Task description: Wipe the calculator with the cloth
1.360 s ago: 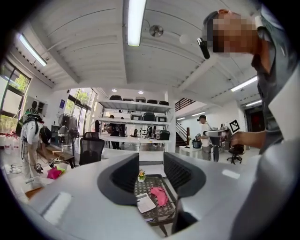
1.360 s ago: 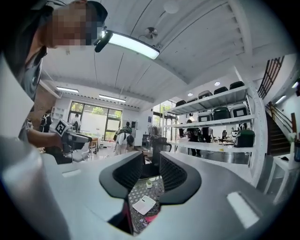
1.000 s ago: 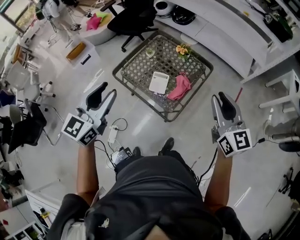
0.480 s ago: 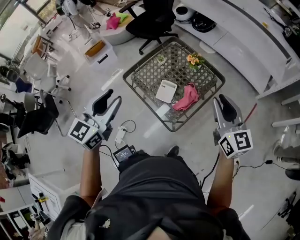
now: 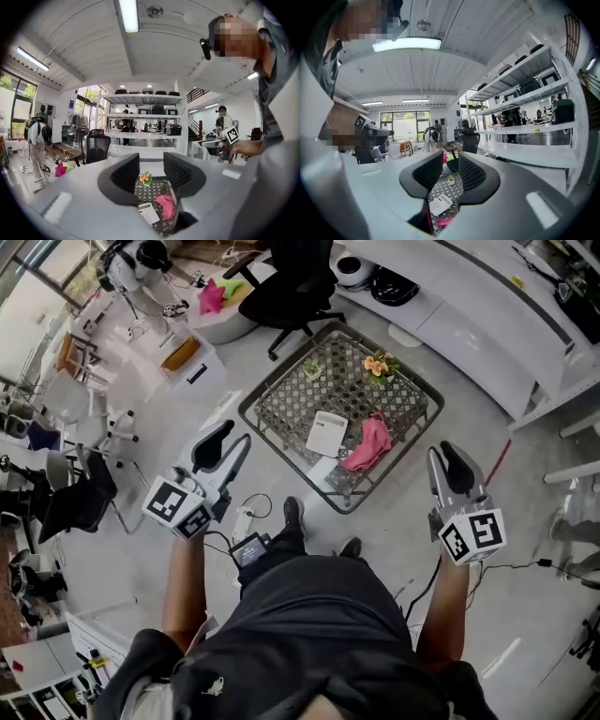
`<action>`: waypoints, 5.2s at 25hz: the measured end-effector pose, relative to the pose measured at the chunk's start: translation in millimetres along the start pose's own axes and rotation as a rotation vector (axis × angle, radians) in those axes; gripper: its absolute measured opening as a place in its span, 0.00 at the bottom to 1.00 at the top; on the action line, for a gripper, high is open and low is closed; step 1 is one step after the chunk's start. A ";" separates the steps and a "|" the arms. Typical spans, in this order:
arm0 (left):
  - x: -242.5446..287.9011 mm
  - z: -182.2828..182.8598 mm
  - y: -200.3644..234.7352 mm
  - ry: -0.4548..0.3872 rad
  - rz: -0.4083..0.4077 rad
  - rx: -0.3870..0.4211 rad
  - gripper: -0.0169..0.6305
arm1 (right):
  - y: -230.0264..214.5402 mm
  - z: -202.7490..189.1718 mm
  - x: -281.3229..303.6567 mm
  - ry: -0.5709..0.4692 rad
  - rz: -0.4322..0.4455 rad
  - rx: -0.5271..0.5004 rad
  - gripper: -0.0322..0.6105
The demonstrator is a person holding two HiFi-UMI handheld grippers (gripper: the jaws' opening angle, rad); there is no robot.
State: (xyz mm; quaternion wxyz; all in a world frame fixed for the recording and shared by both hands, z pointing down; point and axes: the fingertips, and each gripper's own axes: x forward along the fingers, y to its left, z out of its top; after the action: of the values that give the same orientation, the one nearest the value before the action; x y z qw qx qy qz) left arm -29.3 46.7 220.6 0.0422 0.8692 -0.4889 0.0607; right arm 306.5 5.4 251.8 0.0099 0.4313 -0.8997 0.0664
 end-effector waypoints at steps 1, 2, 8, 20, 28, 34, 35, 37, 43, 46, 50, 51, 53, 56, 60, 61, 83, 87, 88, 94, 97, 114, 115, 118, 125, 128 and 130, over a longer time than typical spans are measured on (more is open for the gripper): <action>5.9 -2.1 5.1 0.000 -0.015 -0.004 0.32 | -1.7 1.1 -0.2 -0.001 -0.018 -0.004 0.19; 12.5 -3.8 10.5 -0.002 -0.032 -0.010 0.32 | -3.3 2.3 0.0 -0.001 -0.038 -0.007 0.19; 57.8 2.3 53.2 -0.031 -0.171 -0.024 0.32 | 10.2 10.4 16.8 0.014 -0.160 -0.002 0.19; 118.6 -24.5 125.0 -0.052 -0.413 -0.058 0.32 | 53.1 -4.0 99.3 0.090 -0.286 -0.019 0.19; 135.5 -54.0 147.3 -0.023 -0.479 -0.109 0.32 | 50.7 -47.3 137.5 0.195 -0.315 0.028 0.19; 140.2 -79.0 147.7 0.030 -0.457 -0.129 0.32 | 26.9 -101.7 151.2 0.278 -0.286 0.094 0.19; 140.7 -82.2 148.6 0.037 -0.449 -0.126 0.32 | 21.7 -112.5 154.2 0.292 -0.280 0.103 0.19; 140.7 -88.3 152.1 0.055 -0.417 -0.130 0.32 | 9.5 -136.7 160.8 0.329 -0.266 0.121 0.19; 135.3 -114.0 165.1 0.100 -0.302 -0.192 0.32 | -27.9 -229.2 180.1 0.509 -0.228 0.173 0.19; 135.7 -129.2 168.5 0.119 -0.259 -0.221 0.32 | -42.5 -282.6 188.3 0.631 -0.204 0.202 0.21; 137.3 -150.8 165.8 0.147 -0.231 -0.262 0.32 | -53.2 -345.1 197.7 0.767 -0.185 0.231 0.23; 137.9 -155.6 163.9 0.154 -0.229 -0.270 0.32 | -55.0 -358.7 199.1 0.797 -0.185 0.233 0.23; 140.0 -164.0 161.1 0.164 -0.227 -0.281 0.32 | -59.8 -384.6 201.7 0.853 -0.192 0.234 0.24; 142.6 -175.0 160.6 0.176 -0.222 -0.291 0.32 | -67.0 -422.0 202.6 0.937 -0.213 0.237 0.24; 142.2 -184.4 164.5 0.189 -0.208 -0.303 0.32 | -75.3 -459.4 198.6 1.049 -0.237 0.187 0.27; 141.4 -186.0 165.3 0.191 -0.204 -0.305 0.32 | -76.2 -465.6 197.8 1.071 -0.237 0.171 0.28; 119.3 -205.0 204.4 0.175 -0.166 -0.353 0.32 | -39.2 -424.2 234.7 0.795 -0.413 0.438 0.09; 107.5 -207.6 214.9 0.173 -0.151 -0.359 0.32 | -11.0 -419.2 260.4 0.754 -0.378 0.429 0.09; 103.7 -209.1 217.9 0.173 -0.147 -0.361 0.32 | -4.4 -421.8 267.5 0.758 -0.368 0.424 0.09; 76.5 -217.2 242.0 0.175 -0.100 -0.379 0.32 | 22.6 -444.6 300.8 0.861 -0.363 0.303 0.10; 63.3 -223.5 253.4 0.175 -0.080 -0.388 0.32 | 48.8 -446.4 320.2 0.904 -0.296 0.200 0.10; 54.8 -227.5 263.9 0.164 -0.063 -0.404 0.32 | 135.2 -484.9 323.6 1.169 0.310 -0.680 0.10; 57.3 -227.6 261.9 0.165 -0.067 -0.403 0.32 | 130.8 -485.3 320.2 1.171 0.310 -0.696 0.10; 65.7 -227.1 253.7 0.173 -0.081 -0.401 0.32 | 119.0 -484.9 310.2 1.174 0.310 -0.731 0.09; 90.7 -219.7 231.8 0.181 -0.120 -0.387 0.32 | 93.0 -483.2 284.3 1.187 0.272 -0.690 0.09; 101.7 -217.3 220.7 0.184 -0.140 -0.382 0.32 | 79.7 -483.3 272.1 1.195 0.244 -0.655 0.09; 108.0 -216.2 213.4 0.188 -0.151 -0.379 0.32 | 70.6 -482.8 263.3 1.201 0.223 -0.632 0.09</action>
State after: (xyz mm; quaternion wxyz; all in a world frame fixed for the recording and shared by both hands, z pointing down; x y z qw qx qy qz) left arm -170.1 -126.5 453.3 0.2547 0.8703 -0.4191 0.0452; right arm 67.2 -93.1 742.2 0.6255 0.2011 -0.7533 0.0288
